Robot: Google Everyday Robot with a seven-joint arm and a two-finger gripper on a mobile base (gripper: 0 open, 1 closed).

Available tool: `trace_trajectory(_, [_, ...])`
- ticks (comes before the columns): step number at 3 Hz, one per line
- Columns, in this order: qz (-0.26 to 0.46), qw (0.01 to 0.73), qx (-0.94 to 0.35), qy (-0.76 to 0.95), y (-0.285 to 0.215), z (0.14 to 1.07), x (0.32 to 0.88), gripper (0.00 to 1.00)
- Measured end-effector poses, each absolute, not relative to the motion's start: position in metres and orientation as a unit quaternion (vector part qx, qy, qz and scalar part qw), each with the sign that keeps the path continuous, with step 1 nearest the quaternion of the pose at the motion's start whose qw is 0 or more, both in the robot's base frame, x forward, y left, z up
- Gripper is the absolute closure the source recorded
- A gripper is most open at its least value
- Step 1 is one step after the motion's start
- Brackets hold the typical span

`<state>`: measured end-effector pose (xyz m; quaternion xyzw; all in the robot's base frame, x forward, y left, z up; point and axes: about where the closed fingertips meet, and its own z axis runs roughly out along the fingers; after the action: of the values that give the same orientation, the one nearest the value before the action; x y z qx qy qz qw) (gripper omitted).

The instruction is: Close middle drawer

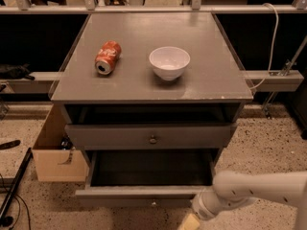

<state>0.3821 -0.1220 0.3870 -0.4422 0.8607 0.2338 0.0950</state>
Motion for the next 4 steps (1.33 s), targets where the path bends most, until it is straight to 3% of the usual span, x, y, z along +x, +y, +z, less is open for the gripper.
trace_trajectory(1, [0.230, 0.100, -0.440, 0.862, -0.121, 0.386, 0.396, 0.00])
trace_trajectory(4, [0.212, 0.105, -0.447, 0.863, -0.114, 0.384, 0.419, 0.69])
